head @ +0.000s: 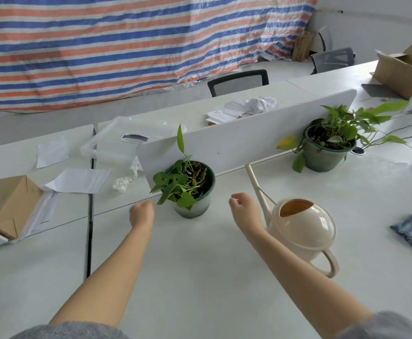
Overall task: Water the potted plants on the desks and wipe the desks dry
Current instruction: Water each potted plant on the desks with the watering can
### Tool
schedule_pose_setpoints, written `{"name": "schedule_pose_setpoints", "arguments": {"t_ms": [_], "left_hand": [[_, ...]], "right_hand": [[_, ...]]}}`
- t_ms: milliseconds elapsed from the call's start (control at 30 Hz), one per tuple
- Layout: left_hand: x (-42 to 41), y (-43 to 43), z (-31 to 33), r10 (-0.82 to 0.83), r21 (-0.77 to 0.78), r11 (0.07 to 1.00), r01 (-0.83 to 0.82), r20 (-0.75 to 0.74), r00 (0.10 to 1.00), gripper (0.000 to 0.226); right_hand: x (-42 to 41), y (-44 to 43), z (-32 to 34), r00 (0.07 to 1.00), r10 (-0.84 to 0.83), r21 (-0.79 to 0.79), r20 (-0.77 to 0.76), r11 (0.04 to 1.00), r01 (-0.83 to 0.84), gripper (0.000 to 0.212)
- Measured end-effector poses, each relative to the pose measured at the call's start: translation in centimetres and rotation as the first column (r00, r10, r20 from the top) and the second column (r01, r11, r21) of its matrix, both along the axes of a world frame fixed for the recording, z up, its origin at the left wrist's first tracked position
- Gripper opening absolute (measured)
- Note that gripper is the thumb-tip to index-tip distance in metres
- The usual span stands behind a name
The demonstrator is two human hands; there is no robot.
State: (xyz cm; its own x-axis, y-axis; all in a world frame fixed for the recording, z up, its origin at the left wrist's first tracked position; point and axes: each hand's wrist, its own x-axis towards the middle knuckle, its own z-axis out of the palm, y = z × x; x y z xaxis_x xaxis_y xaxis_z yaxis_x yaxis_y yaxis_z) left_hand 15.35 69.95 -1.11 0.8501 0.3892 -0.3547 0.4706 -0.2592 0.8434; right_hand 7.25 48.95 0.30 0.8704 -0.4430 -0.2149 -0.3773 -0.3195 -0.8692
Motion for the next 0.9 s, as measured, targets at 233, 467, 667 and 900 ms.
{"name": "schedule_pose_setpoints", "arguments": {"t_ms": [233,467,667,900], "left_hand": [[6.6,-1.7,2.0,-0.230,0.068,0.973,0.223,0.135,0.964,0.042],[10.6,-1.5,1.2,-0.507,0.237,0.830,0.504,-0.055,0.860,0.011],[8.7,-1.1,1.6,-0.476,-0.050,0.878,0.476,-0.201,0.856,0.018],[6.6,-1.5,1.7,-0.298,-0.394,0.896,0.205,-0.190,0.935,0.017]], "right_hand": [[7.4,3.5,-1.9,0.964,0.138,0.088,-0.226,0.989,-0.121,0.030],[11.3,-0.2,-1.3,0.948,0.218,0.056,-0.233,0.976,-0.211,0.022],[9.3,-0.2,-2.0,0.981,0.029,0.162,-0.190,0.987,0.002,0.028],[10.0,0.2,-0.5,0.963,0.038,0.305,-0.268,0.951,0.048,0.013]]}}
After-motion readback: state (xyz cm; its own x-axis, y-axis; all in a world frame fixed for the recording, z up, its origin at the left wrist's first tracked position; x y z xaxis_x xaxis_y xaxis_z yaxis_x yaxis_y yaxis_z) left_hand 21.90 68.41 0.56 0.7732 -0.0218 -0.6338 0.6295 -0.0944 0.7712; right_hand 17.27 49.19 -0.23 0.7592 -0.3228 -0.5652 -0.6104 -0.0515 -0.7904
